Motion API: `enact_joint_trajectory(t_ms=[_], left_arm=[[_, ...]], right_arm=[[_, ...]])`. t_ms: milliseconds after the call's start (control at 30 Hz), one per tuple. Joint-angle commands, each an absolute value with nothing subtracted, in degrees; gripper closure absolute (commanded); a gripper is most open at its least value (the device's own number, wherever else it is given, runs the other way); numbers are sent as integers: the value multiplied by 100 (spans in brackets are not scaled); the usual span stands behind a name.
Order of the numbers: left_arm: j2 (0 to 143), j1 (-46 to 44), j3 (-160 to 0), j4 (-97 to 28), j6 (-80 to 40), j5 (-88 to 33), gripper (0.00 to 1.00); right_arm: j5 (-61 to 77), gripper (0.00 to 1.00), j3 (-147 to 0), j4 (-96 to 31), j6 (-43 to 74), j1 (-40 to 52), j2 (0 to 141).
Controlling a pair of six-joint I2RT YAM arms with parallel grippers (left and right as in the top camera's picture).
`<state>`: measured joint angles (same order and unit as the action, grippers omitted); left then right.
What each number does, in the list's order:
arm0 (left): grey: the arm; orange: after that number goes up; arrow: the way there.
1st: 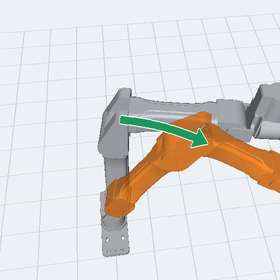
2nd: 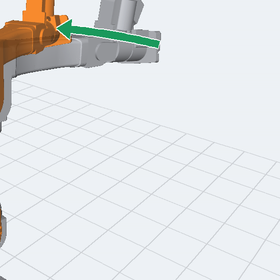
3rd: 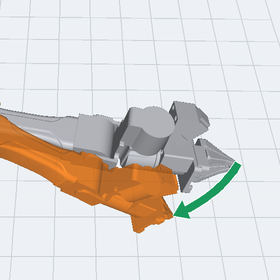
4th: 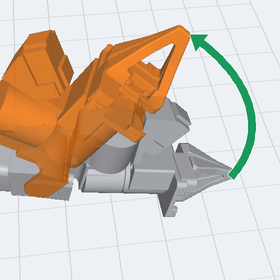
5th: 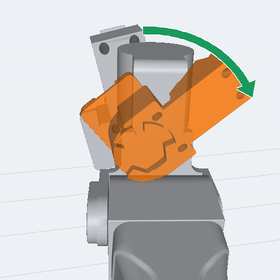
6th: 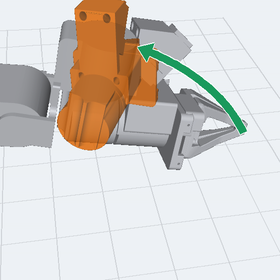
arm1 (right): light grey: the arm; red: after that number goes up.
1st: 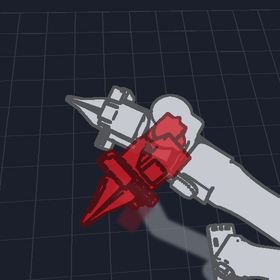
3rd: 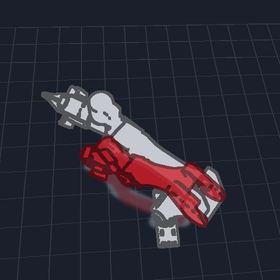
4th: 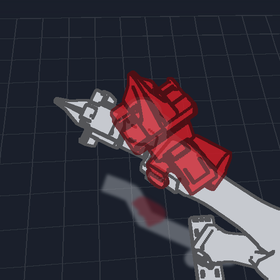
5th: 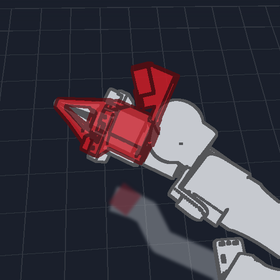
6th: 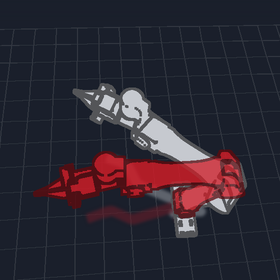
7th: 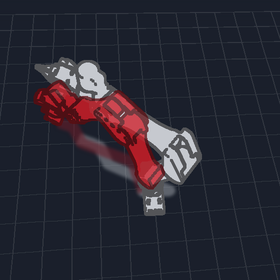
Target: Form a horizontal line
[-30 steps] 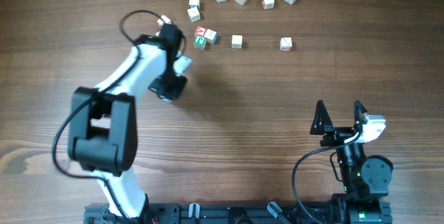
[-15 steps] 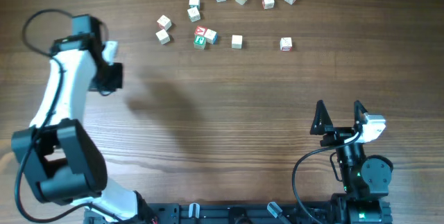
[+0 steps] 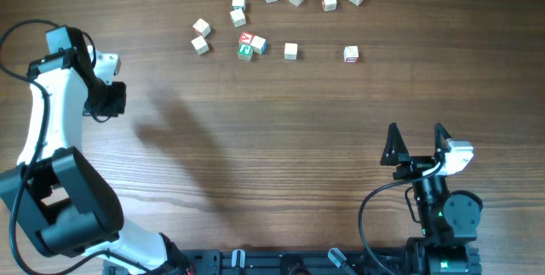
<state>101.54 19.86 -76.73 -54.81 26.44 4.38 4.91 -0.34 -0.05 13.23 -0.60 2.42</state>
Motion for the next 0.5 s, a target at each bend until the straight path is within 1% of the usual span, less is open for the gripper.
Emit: enact_joint_trajectory(t_ms=[0,200,367,467], left_arm=[[10302,2027,-7467,-5435,3627,281,96],[10484,2147,-7070,-5065,3623,281,96],[10495,2281,-6882,-4700,3533,-113,96],[10503,2335,-6759,-4418,3538,-150,96]], right_arm=[[475,0,-36,10,1367,-82,242],[478,0,-36,10,1365,-82,242],[475,0,-36,10,1367,-82,242],[478,0,-36,10,1369,-82,242]])
